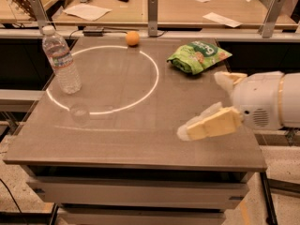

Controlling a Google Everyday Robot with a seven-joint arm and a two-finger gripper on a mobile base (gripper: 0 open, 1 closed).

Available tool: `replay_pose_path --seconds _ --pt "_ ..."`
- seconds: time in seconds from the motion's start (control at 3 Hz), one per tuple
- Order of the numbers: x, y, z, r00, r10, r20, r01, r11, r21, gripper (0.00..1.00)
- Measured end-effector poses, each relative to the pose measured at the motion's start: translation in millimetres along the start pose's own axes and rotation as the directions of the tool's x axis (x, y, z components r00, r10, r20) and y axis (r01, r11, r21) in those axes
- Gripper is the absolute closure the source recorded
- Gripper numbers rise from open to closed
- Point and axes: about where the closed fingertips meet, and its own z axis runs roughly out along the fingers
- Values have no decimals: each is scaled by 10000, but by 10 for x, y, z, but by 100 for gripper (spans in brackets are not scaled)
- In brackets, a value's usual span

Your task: Move water bottle near green rice chip bag

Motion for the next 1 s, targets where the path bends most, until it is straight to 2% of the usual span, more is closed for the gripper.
replay_pose_path --seconds 0.33,0.67,1.0 --pt "17 117 432 9948 -108 1015 105 9999 33 0" --pt "-11 177 787 9802 -369 1945 394 9992 -89 0" --pt "-69 257 1414 9661 -621 2504 663 9978 -82 0"
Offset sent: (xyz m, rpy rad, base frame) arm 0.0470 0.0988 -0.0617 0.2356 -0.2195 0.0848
